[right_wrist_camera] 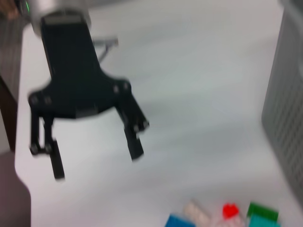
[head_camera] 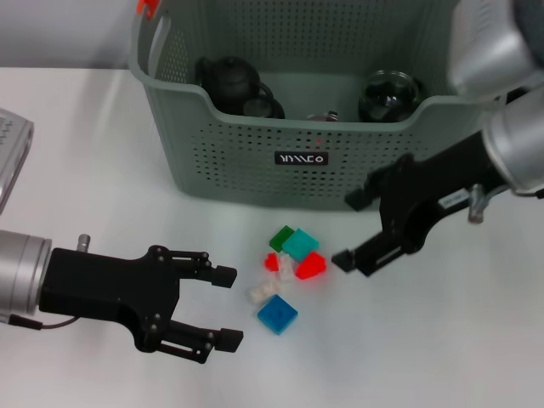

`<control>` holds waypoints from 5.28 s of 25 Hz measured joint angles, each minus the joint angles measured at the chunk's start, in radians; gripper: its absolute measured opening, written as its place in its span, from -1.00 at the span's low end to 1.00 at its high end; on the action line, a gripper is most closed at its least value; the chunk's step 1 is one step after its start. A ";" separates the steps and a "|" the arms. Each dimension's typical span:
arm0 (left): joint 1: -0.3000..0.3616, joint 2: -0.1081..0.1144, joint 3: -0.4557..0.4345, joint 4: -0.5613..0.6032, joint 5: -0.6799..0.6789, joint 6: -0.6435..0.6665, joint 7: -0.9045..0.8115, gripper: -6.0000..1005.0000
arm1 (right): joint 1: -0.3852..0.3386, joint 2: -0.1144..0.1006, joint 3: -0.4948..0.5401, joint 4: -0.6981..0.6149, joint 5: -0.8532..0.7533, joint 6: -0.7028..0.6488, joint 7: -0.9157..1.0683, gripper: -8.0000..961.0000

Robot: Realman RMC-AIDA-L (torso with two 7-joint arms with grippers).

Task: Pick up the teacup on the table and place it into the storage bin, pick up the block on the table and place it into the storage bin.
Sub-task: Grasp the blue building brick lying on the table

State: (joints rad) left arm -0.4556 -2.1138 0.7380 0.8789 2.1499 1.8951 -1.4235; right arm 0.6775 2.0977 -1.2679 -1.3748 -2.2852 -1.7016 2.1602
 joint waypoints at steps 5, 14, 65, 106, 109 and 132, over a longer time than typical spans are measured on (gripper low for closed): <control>0.000 0.000 -0.001 0.000 0.001 0.004 0.000 0.69 | 0.047 0.001 -0.091 0.061 -0.065 0.006 0.041 0.95; 0.006 0.002 -0.002 0.001 0.002 -0.003 0.026 0.69 | 0.179 0.008 -0.268 0.283 -0.083 0.108 0.132 0.93; 0.000 0.002 -0.002 0.000 0.024 0.000 0.038 0.69 | 0.280 0.019 -0.697 0.465 0.021 0.548 0.523 0.80; 0.001 -0.002 -0.002 -0.001 0.024 -0.002 0.038 0.69 | 0.280 0.025 -0.756 0.463 0.026 0.538 0.537 0.47; 0.001 -0.002 -0.002 -0.001 0.024 -0.002 0.038 0.69 | 0.280 0.025 -0.757 0.463 0.026 0.539 0.537 0.47; 0.006 -0.003 -0.002 -0.001 0.023 -0.005 0.038 0.69 | 0.280 0.022 -0.783 0.456 0.024 0.553 0.553 0.08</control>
State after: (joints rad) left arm -0.4494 -2.1169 0.7364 0.8775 2.1726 1.8897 -1.3852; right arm 0.9572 2.1199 -2.0512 -0.9189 -2.2612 -1.1488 2.7134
